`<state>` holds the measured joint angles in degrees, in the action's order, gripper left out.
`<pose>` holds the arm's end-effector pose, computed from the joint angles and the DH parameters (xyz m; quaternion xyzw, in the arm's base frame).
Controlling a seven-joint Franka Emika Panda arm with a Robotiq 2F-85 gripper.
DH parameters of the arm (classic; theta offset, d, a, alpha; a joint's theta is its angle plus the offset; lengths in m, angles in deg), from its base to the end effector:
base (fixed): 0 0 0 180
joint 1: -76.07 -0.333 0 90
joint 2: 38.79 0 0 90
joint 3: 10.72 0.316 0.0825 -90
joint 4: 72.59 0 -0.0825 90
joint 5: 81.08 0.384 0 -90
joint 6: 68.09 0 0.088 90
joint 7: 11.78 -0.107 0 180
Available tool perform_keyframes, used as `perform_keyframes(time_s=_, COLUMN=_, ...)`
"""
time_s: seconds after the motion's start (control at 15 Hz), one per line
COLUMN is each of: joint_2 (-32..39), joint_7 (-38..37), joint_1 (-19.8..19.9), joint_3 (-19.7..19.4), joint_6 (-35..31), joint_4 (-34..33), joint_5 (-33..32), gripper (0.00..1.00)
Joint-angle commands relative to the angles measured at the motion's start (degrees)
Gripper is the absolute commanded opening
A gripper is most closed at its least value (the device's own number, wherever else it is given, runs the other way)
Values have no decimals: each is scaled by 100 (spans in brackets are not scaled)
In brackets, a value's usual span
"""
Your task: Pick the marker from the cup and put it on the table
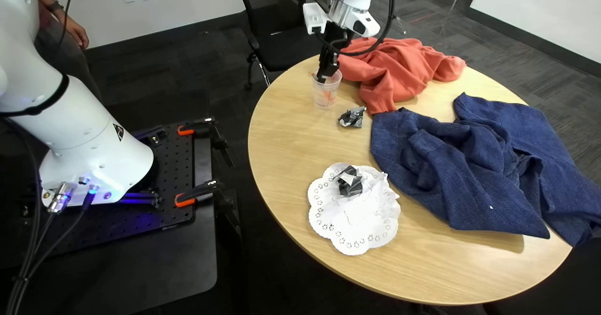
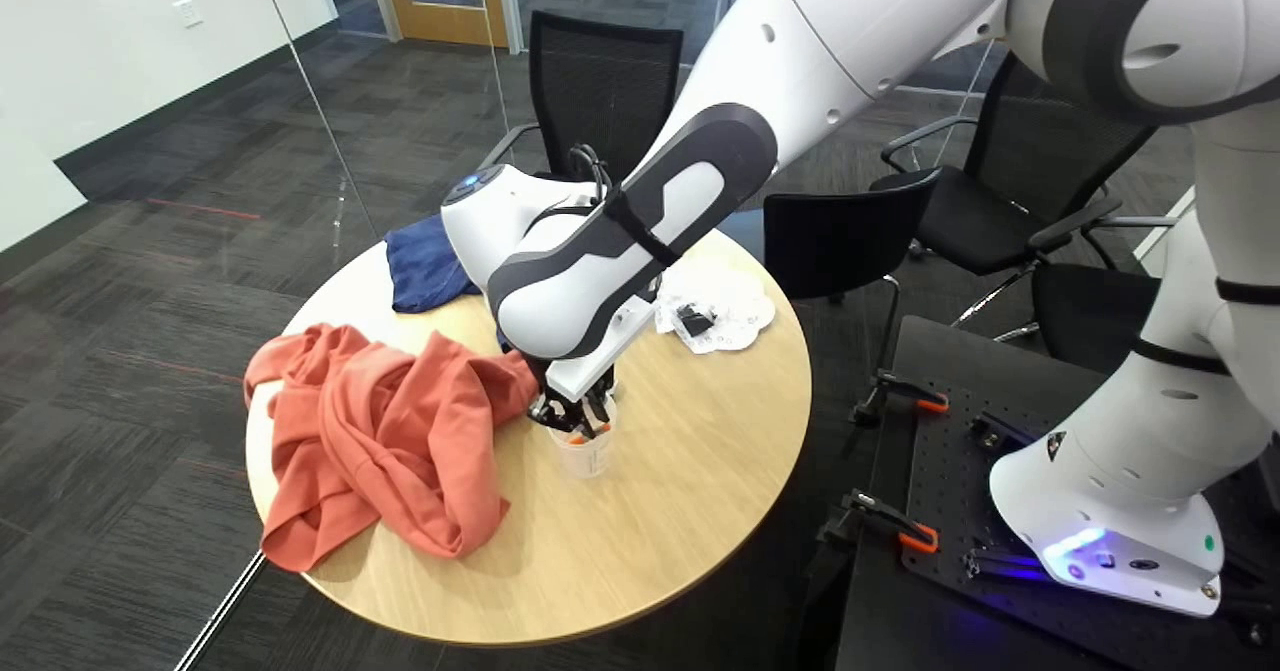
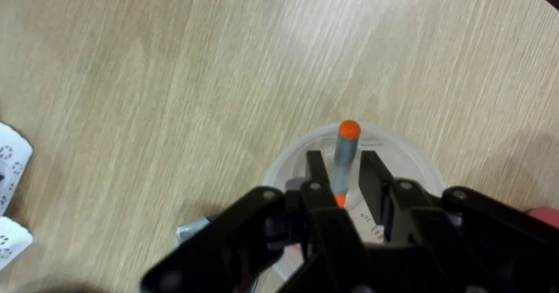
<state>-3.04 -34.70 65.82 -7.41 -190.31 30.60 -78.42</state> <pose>0.6023 0.1458 0.1788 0.9839 -0.0986 -0.1487 0.0120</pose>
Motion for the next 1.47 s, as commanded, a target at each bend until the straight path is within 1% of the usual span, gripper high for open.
perform_keyframes(time_s=0.0, joint_2=132, joint_7=244, joint_1=47, joint_3=21, joint_6=396, joint_4=-319, joint_5=180, gripper=26)
perform_keyframes(time_s=0.07, joint_2=155, joint_7=253, joint_1=45, joint_3=19, joint_6=469, joint_4=-363, joint_5=192, gripper=23)
perform_keyframes(time_s=0.13, joint_2=176, joint_7=275, joint_1=48, joint_3=20, joint_6=547, joint_4=-406, joint_5=205, gripper=23)
perform_keyframes(time_s=0.2, joint_2=202, joint_7=300, joint_1=48, joint_3=17, joint_6=630, joint_4=-458, joint_5=213, gripper=20)
perform_keyframes(time_s=0.27, joint_2=226, joint_7=299, joint_1=46, joint_3=11, joint_6=706, joint_4=-499, joint_5=215, gripper=22)
perform_keyframes(time_s=0.4, joint_2=272, joint_7=300, joint_1=46, joint_3=7, joint_6=837, joint_4=-580, joint_5=214, gripper=20)
perform_keyframes(time_s=0.47, joint_2=295, joint_7=298, joint_1=45, joint_3=5, joint_6=889, joint_4=-614, joint_5=214, gripper=10)
perform_keyframes(time_s=0.53, joint_2=312, joint_7=294, joint_1=43, joint_3=4, joint_6=927, joint_4=-641, joint_5=215, gripper=2)
perform_keyframes(time_s=0.6, joint_2=320, joint_7=286, joint_1=42, joint_3=2, joint_6=949, joint_4=-661, joint_5=218, gripper=0)
perform_keyframes(time_s=0.67, joint_2=298, joint_7=268, joint_1=38, joint_3=-2, joint_6=946, joint_4=-661, joint_5=219, gripper=3)
perform_keyframes(time_s=1.07, joint_2=-99, joint_7=216, joint_1=51, joint_3=30, joint_6=1000, joint_4=-426, joint_5=357, gripper=3)
perform_keyframes(time_s=1.4, joint_2=-928, joint_7=162, joint_1=-10, joint_3=44, joint_6=1371, joint_4=74, joint_5=354, gripper=3)
